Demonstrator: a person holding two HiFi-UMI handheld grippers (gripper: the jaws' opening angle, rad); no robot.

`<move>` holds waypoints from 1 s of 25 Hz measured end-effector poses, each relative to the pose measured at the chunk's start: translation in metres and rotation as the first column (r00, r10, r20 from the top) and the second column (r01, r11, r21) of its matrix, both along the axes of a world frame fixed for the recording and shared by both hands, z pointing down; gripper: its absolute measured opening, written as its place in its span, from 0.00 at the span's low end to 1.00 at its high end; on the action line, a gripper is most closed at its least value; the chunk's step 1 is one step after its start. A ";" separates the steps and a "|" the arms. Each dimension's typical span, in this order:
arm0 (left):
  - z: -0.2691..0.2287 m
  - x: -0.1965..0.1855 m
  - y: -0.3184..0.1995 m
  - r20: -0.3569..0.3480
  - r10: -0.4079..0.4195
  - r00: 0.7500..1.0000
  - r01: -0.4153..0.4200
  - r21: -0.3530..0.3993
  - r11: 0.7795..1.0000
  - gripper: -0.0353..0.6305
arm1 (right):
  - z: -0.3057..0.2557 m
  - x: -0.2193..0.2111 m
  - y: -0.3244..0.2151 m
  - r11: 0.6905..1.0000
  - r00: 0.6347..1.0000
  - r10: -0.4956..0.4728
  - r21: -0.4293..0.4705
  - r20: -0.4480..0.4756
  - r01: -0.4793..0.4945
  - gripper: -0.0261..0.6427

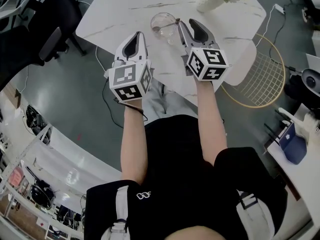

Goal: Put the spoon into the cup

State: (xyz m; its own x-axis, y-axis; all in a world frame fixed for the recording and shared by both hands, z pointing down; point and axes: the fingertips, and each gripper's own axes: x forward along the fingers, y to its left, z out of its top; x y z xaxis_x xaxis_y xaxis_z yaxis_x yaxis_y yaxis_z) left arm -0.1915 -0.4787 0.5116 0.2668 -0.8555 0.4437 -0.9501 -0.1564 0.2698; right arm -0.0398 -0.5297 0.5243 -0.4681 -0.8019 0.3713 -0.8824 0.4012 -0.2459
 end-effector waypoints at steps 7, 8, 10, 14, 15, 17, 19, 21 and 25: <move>-0.039 0.028 0.022 -0.004 0.002 1.000 -0.002 0.093 0.996 0.08 | -0.051 0.028 0.027 0.994 0.999 -0.003 0.111 0.032 -0.001 0.14; -0.045 0.033 0.025 -0.005 0.002 1.000 -0.001 0.109 0.994 0.08 | -0.057 0.034 0.032 0.992 0.999 -0.006 0.125 0.039 0.001 0.12; -0.058 0.043 0.033 -0.006 0.003 1.000 -0.002 0.143 0.990 0.08 | -0.073 0.043 0.042 0.988 0.998 -0.018 0.156 0.068 0.007 0.05; -0.093 0.056 0.052 0.006 -0.005 1.000 0.003 0.223 0.975 0.08 | -0.109 0.055 0.063 0.974 0.994 -0.046 0.224 0.104 0.022 0.05; -0.103 0.057 0.055 0.011 -0.010 1.000 0.007 0.246 0.969 0.08 | -0.118 0.057 0.068 0.970 0.993 -0.054 0.243 0.107 0.026 0.05; -0.122 0.059 0.060 0.018 -0.024 1.000 0.017 0.290 0.957 0.08 | -0.136 0.060 0.076 0.959 0.992 -0.070 0.282 0.108 0.037 0.05; -0.138 0.060 0.066 0.021 -0.035 0.999 0.026 0.325 0.945 0.08 | -0.153 0.060 0.085 0.945 0.990 -0.100 0.322 0.095 0.065 0.05; -0.151 0.061 0.072 0.023 -0.044 0.999 0.033 0.350 0.936 0.08 | -0.168 0.059 0.095 0.928 0.989 -0.133 0.358 0.071 0.100 0.05; -0.178 0.066 0.075 0.033 -0.051 0.998 0.033 0.405 0.914 0.08 | -0.194 0.063 0.102 0.905 0.988 -0.149 0.408 0.031 0.124 0.05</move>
